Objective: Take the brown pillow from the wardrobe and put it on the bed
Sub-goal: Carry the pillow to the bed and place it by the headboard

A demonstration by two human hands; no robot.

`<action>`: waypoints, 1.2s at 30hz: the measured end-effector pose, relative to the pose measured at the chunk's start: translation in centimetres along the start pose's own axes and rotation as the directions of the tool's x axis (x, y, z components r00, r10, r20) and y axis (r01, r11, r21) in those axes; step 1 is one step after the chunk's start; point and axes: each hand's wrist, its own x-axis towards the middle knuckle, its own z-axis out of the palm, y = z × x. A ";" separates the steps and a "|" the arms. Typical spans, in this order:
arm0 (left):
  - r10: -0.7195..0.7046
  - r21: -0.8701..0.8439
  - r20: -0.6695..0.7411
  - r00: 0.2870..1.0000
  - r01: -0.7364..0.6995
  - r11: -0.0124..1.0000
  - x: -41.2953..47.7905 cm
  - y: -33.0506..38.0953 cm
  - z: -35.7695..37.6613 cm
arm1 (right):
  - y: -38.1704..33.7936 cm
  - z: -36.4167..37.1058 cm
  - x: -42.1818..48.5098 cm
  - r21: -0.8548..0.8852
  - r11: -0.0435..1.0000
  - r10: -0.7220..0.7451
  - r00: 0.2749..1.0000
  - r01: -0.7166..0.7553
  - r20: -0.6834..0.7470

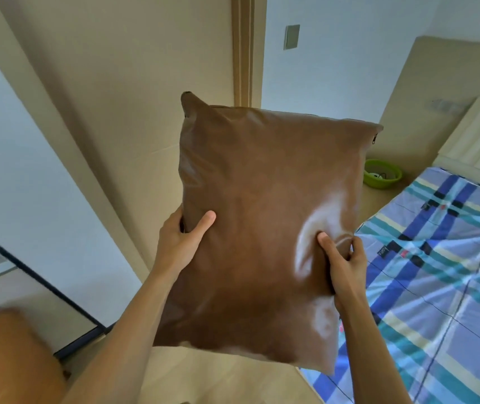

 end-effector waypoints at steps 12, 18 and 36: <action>0.065 -0.004 0.326 0.943 -0.068 0.998 29.1 -2.2 9.6 | 3.5 12.1 17.4 0.004 0.996 0.090 0.949 -0.093 -0.303; 0.113 -0.043 0.557 0.823 -0.107 0.993 39.9 -0.1 16.0 | 2.8 14.6 22.8 0.000 0.995 0.084 0.846 -0.099 -0.526; 0.187 -0.080 0.797 0.574 -0.206 0.975 58.5 9.8 49.0 | -0.1 8.1 48.1 0.021 0.998 0.049 0.599 -0.053 -0.799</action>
